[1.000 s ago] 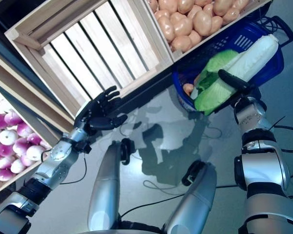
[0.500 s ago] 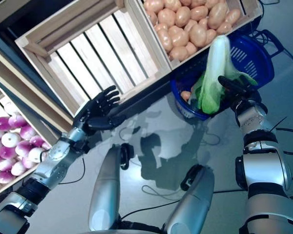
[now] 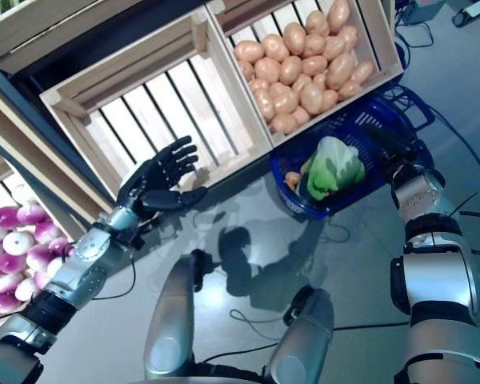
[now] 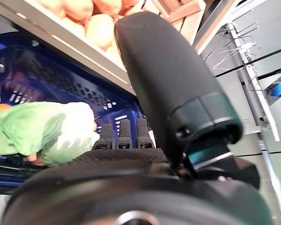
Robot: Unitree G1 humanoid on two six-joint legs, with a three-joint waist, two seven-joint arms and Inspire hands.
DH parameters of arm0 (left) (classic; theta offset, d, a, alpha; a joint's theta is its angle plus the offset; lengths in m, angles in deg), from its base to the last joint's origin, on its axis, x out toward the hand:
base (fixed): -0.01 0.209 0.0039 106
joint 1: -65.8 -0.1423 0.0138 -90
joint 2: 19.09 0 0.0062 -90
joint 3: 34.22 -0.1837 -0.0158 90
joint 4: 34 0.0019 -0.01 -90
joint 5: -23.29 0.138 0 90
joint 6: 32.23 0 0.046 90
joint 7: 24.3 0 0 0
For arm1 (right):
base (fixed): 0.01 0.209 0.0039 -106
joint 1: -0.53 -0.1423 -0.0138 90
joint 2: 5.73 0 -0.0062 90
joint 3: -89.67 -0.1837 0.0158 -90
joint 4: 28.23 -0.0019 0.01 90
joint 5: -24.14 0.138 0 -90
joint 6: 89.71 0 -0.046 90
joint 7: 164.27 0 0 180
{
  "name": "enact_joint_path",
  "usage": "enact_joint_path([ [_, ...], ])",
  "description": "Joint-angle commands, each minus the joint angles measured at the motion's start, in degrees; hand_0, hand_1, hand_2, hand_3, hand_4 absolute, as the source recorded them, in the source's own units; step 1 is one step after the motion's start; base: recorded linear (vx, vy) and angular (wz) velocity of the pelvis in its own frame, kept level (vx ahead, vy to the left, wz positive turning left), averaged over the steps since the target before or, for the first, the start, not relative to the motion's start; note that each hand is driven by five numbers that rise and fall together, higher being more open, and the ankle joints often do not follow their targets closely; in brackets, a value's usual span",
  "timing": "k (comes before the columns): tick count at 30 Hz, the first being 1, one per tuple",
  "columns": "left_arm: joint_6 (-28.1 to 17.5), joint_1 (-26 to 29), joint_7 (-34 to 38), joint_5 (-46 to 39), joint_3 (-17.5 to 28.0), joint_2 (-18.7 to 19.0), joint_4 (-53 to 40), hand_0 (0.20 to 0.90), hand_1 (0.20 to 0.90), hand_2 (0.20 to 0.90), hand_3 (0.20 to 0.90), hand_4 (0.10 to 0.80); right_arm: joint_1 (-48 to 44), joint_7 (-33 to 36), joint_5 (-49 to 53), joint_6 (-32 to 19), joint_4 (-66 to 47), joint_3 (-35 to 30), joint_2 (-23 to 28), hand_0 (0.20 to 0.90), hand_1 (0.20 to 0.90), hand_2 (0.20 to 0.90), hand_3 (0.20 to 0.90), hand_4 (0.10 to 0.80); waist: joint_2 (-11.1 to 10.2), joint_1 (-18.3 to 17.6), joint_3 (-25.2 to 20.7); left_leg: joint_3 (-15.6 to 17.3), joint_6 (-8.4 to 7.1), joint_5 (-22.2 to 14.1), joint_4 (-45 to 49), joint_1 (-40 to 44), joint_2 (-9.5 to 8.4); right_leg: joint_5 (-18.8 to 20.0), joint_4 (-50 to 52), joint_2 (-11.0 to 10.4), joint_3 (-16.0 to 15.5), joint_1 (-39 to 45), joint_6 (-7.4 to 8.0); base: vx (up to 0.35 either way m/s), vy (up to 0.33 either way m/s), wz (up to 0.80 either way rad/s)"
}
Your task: Put vegetables into the basket
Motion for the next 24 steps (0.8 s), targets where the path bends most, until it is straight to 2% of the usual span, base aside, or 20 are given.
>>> enact_joint_path([
  [1,-4.8,3.6,-1.4,0.2,4.0,1.6,-3.9,0.900,0.900,0.900,0.900,0.800,1.6,-3.8,3.3,-2.5,-2.3,-1.5,1.8,0.900,0.900,0.900,0.900,0.800,-1.8,1.2,-7.1,2.0,0.61,0.8,-8.4,8.8,2.40,8.0,-6.2,0.3,-0.4,4.3,-4.05,0.026,-0.032,-0.14],
  [5,-4.4,4.3,-0.8,1.8,4.0,1.2,-2.1,0.900,0.900,0.900,0.900,0.800,4.6,-7.0,3.6,-3.4,-2.8,-2.1,-0.5,0.900,0.900,0.900,0.900,0.800,-2.5,1.0,-8.9,2.9,0.20,2.9,-12.9,12.4,2.43,9.9,-11.8,1.6,-1.5,8.9,-3.99,0.019,-0.020,-0.06],
  [10,-1.9,2.8,-2.1,4.5,5.2,-0.5,1.1,0.900,0.900,0.900,0.900,0.800,12.7,-10.6,2.7,-4.8,-6.9,-2.8,-5.7,0.900,0.900,0.900,0.900,0.800,-4.0,-0.1,-13.2,5.6,-0.50,7.3,-23.1,20.6,2.47,13.2,-23.9,5.1,-3.1,17.5,-3.57,0.110,-0.023,-0.11],
  [11,-0.6,1.3,-2.8,5.4,5.8,-1.6,1.8,0.900,0.900,0.900,0.900,0.800,16.2,-10.9,2.7,-5.8,-9.3,-3.1,-8.4,0.900,0.900,0.900,0.900,0.800,-4.4,-0.5,-15.1,6.6,-0.68,8.6,-27.0,23.4,2.04,14.2,-28.7,6.7,-3.4,20.6,-3.40,0.165,-0.012,-0.14],
  [13,-0.3,0.0,-3.1,6.4,5.8,-2.6,2.8,0.900,0.900,0.900,0.900,0.800,18.9,-11.2,2.9,-6.6,-11.2,-3.0,-10.6,0.900,0.900,0.900,0.900,0.800,-4.6,-0.8,-16.5,7.3,-0.85,9.7,-30.2,25.6,1.71,15.1,-32.3,7.9,-3.6,22.9,-3.19,0.159,0.015,-0.09],
  [14,-0.3,-1.5,-2.7,7.8,5.6,-4.2,4.5,0.900,0.900,0.900,0.900,0.800,21.4,-10.4,2.3,-7.7,-13.3,-2.4,-13.5,0.900,0.900,0.900,0.900,0.800,-4.7,-1.3,-18.1,8.0,-1.00,10.9,-33.4,27.9,1.20,15.9,-35.7,9.3,-3.4,25.1,-2.96,0.177,0.040,-0.19],
  [16,-0.4,-3.6,-2.3,8.6,5.7,-6.2,6.3,0.900,0.900,0.900,0.900,0.800,25.0,-9.0,1.6,-8.9,-16.2,-1.7,-16.8,0.900,0.900,0.900,0.900,0.800,-4.7,-1.9,-20.2,8.5,-0.94,12.6,-37.6,30.1,0.61,17.3,-39.5,10.5,-3.0,26.9,-2.68,0.161,0.047,-0.22],
  [23,-2.7,-11.4,-2.2,12.2,6.1,-12.2,12.0,0.900,0.900,0.900,0.900,0.800,38.3,-8.6,1.5,-12.2,-25.6,0.1,-26.1,0.900,0.900,0.900,0.900,0.800,-4.2,-3.1,-24.1,10.3,-1.44,16.7,-49.8,36.8,-0.49,21.5,-49.5,12.1,-3.5,32.0,-1.59,0.067,0.037,-0.07],
  [24,-4.3,-12.9,-2.0,12.7,5.8,-13.9,14.6,0.900,0.900,0.900,0.900,0.800,41.2,-7.8,0.2,-13.5,-27.5,1.5,-28.8,0.900,0.900,0.900,0.900,0.800,-4.1,-3.6,-24.7,10.4,-1.58,16.9,-50.9,37.3,-0.61,22.2,-51.2,12.5,-3.6,32.7,-1.49,0.024,0.025,-0.04],
])
